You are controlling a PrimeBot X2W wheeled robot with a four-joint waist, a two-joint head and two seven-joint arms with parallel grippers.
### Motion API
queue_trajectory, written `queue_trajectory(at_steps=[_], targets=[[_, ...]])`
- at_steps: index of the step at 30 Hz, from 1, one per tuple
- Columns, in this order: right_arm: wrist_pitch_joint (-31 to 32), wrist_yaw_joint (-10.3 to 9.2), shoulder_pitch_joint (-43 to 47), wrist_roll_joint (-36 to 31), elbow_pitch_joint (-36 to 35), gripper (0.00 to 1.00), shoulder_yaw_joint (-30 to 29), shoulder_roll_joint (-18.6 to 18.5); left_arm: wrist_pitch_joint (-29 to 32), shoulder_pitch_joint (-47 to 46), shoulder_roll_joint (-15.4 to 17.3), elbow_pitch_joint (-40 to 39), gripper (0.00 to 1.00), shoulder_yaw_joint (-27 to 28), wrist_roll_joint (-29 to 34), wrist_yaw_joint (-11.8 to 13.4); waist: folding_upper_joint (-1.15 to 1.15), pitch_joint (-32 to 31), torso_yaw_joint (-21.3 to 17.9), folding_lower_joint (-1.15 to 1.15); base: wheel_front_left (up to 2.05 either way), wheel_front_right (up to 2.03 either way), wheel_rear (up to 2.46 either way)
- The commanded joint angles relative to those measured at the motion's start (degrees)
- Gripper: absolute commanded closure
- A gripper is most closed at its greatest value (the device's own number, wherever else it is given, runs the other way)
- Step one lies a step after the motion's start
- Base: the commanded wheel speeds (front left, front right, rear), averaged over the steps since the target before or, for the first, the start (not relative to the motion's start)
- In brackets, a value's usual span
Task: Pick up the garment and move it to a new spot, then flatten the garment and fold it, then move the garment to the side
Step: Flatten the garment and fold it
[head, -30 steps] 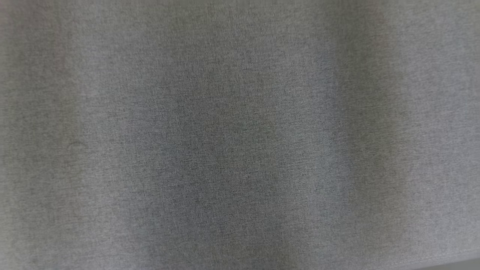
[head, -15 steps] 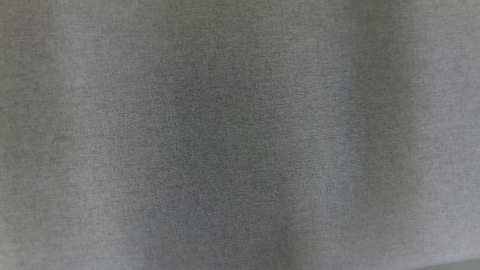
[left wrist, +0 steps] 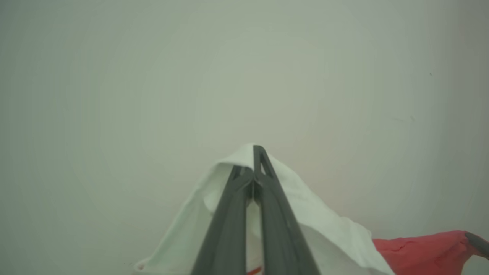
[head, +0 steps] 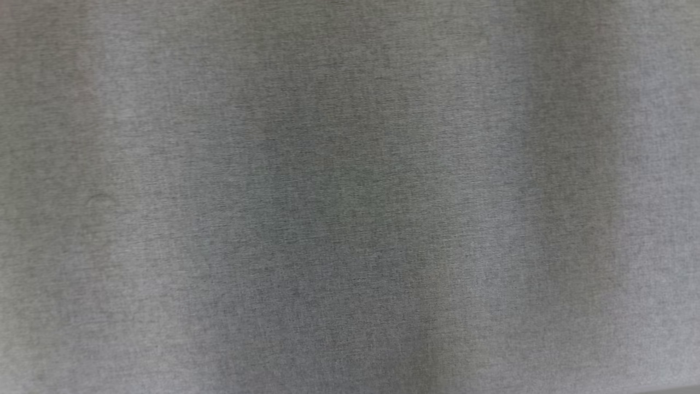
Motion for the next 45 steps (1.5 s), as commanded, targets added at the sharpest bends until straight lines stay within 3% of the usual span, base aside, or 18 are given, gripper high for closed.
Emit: queue_trajectory(at_steps=[1,9,14,15,19,28,35,42,45], targets=[[0.71,0.05,3.13,-0.25,-1.07,1.0,0.98,0.39,-0.56,3.64,-0.9,-1.99,1.0,-1.17,-1.21,0.09,0.0,-0.19,0.65,0.01,0.0,0.0,0.0],[4.02,0.05,19.73,6.0,-11.08,1.0,1.87,0.22,-2.84,19.25,3.05,-10.3,1.0,-1.91,-5.88,0.1,0.0,-5.43,1.13,0.01,0.0,0.0,0.0],[5.92,0.05,37.04,12.04,-20.16,1.0,2.13,0.09,-3.27,36.1,4.88,-21.19,1.0,2.69,-9.41,0.1,0.0,-12.01,1.01,0.01,0.0,0.0,0.0],[6.44,0.05,44.67,14.28,-24.12,1.0,2.67,0.45,-3.21,44.95,5.0,-26.92,1.0,5.95,-9.73,0.79,0.0,-14.46,0.63,0.01,0.0,0.0,0.0],[7.69,0.05,59.28,17.14,-32.02,1.0,4.13,-0.78,-3.21,63.73,4.24,-38.63,1.0,11.42,-10.42,3.86,0.0,-18.77,0.15,0.01,0.0,0.0,0.0],[9.7,0.05,85.76,19.9,-43.83,1.0,4.3,-4.65,-3.23,101.95,1.48,-59.28,1.0,16.38,-9.69,10.78,0.0,-26.54,0.26,0.01,0.0,0.0,0.0],[9.88,0.05,102.61,18.39,-47.75,1.0,2.14,-7.86,-3.23,122.68,-1.11,-64.43,1.0,16.89,-11.22,11.59,0.0,-32.21,2.62,0.01,0.0,0.0,0.0],[10.24,0.05,115.13,16.63,-49.98,1.0,-1.64,-9.08,-3.23,135.86,-4.34,-65.66,1.0,15.6,-11.89,12.06,0.0,-36.8,4.49,0.01,0.0,0.0,0.0],[10.45,0.05,119.44,15.1,-50.56,1.0,-3.88,-9.43,-3.07,139.48,-4.25,-65.07,1.0,14.07,-10.95,12.19,0.0,-38.5,5.05,0.01,0.0,0.0,0.0]])
